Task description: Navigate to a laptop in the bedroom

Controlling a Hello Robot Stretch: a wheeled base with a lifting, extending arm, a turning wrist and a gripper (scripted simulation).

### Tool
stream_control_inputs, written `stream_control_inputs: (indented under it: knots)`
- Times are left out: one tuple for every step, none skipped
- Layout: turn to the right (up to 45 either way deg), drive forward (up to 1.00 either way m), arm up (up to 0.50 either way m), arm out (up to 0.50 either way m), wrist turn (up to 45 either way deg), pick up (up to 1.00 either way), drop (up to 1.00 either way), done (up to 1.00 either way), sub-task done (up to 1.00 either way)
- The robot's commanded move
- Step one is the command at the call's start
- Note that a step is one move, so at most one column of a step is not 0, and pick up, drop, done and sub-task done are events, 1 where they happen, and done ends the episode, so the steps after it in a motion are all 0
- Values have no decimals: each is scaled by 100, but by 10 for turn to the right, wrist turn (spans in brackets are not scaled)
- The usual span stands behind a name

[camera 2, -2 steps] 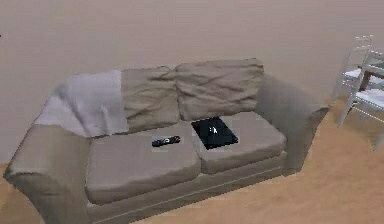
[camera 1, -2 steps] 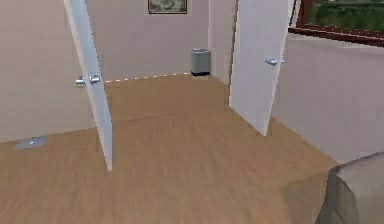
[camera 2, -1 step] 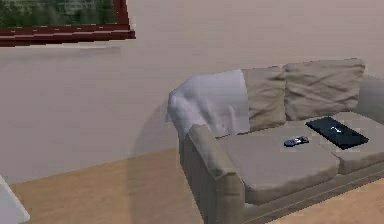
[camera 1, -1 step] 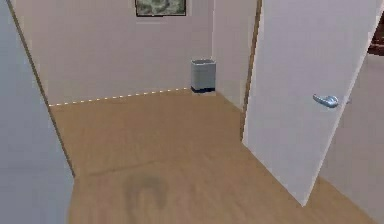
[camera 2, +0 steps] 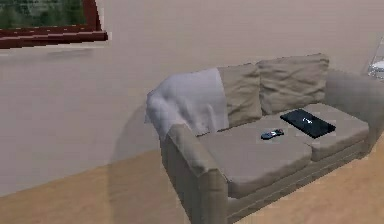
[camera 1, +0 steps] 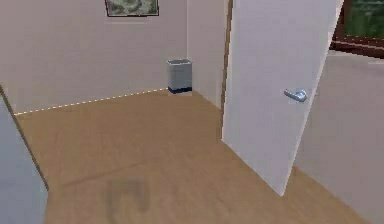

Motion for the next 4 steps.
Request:
stream_control_inputs:
  knots:
    - [0,60,0,0,0,0,0,0,0]
    - [-240,0,0,0,0,0,0,0,0]
    - [0,75,0,0,0,0,0,0,0]
    - [-360,0,0,0,0,0,0,0,0]
